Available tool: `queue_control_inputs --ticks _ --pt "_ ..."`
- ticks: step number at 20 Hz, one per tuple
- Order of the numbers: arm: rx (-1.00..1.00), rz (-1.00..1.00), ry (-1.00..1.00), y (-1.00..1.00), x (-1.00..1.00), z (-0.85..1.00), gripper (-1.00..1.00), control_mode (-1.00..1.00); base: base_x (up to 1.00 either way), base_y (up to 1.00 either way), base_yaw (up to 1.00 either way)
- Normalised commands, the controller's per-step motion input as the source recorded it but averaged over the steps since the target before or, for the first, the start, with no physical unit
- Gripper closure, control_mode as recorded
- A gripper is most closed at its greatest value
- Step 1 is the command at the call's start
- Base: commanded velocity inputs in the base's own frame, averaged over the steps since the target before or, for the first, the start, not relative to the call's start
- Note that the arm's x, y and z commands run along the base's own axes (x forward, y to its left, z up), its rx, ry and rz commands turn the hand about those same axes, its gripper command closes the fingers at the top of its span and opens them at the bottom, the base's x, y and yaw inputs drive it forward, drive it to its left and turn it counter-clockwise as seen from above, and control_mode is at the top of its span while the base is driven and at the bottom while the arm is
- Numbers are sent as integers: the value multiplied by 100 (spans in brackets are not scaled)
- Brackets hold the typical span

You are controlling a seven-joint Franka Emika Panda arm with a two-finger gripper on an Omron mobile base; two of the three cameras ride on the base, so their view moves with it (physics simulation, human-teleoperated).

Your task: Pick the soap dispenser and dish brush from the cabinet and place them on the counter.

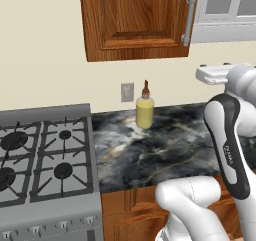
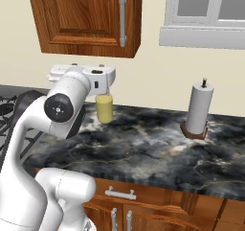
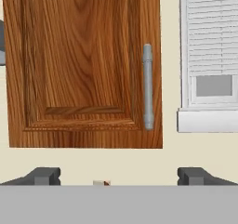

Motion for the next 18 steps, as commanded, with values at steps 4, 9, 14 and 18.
queue_control_inputs --ticks 4,9,14,18 --pt "3 0 -3 0 0 10 -100 -100 0 0 0" --pt "2 0 -2 0 0 17 -100 -100 0 0 0" --pt "2 0 -5 -5 0 22 -100 -100 0 0 0" --pt "0 -1 -5 -10 0 15 -100 -100 0 0 0"
